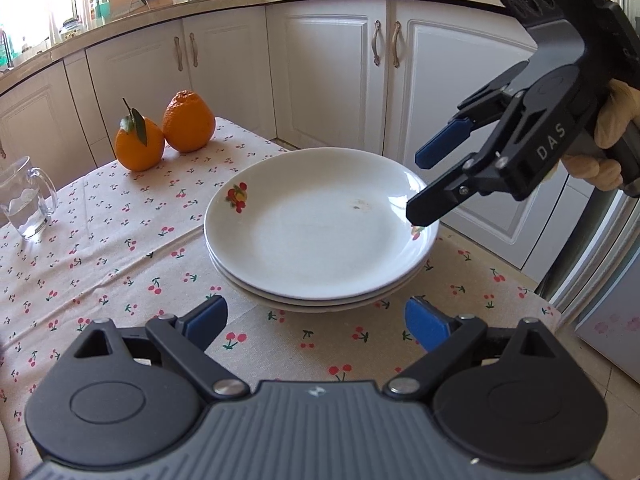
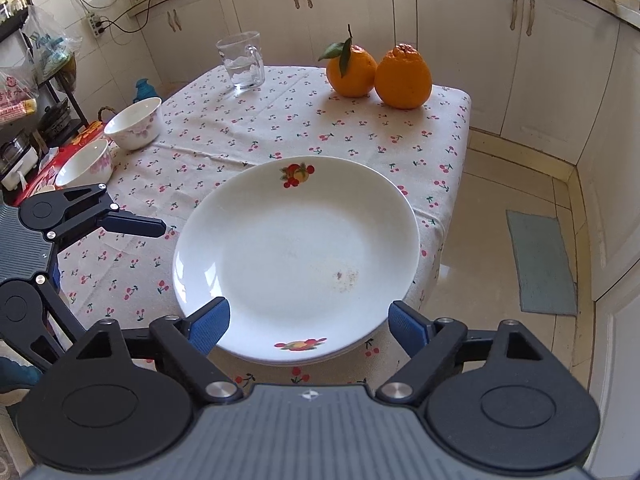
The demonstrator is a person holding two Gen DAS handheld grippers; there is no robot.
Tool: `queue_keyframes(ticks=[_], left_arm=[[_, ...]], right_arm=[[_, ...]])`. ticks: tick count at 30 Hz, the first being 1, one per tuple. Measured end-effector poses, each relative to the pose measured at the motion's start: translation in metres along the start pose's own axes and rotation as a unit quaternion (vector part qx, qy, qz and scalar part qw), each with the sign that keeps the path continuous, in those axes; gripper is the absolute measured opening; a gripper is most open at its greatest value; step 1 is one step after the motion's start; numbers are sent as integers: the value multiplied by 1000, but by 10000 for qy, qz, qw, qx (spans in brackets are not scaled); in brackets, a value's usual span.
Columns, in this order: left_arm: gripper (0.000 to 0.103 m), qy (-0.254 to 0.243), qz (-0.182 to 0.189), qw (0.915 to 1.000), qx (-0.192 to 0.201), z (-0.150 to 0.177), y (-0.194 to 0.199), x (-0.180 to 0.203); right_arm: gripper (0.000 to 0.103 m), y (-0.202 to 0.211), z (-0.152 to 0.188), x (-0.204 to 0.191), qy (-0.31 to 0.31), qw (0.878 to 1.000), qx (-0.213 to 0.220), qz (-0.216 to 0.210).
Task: Organize plates and bowls
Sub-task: 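Open the right gripper and withdraw from the plate stack, then move the right gripper to the rim of a white floral bowl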
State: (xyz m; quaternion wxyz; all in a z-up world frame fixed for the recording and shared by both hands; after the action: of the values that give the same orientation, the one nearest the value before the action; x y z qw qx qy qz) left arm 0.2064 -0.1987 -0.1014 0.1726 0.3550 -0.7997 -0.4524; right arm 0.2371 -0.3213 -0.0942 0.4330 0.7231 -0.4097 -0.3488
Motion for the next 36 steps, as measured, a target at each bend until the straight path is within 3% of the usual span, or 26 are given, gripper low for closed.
queue_keyframes(ticks=[3, 11, 21, 27, 36], left_arm=[[96, 39, -4, 9999, 92, 1, 10, -2], [100, 154, 8, 9992, 369, 11, 47, -9], [102, 478, -404, 9957, 683, 55, 97, -38], [102, 824, -466, 9930, 704, 101, 119, -61], [102, 1154, -1239, 9827, 751, 168, 150, -98]], right_arm=[[99, 9, -2, -10, 41, 9997, 144, 178], [101, 28, -5, -44, 8, 9964, 470, 703], [103, 45, -11, -102, 113, 9857, 893, 1423], [103, 27, -4, -147, 130, 9845, 1051, 1399], [103, -8, -7, -210, -57, 9869, 1195, 1079]])
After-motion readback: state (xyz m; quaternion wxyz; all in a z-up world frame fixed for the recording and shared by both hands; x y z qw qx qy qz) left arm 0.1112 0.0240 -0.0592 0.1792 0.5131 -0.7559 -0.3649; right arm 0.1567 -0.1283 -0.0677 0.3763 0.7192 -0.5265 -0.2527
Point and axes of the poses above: each gripper's, at about its wrist camera, not at the fingertips, and y roughly against the way its jaws point, x to its right, z to its underside, the point moved 10 cm from there along -y, roughly the way its jaws point, and after that the axes turned 15 degrees about -x, right-handed, at the moved point
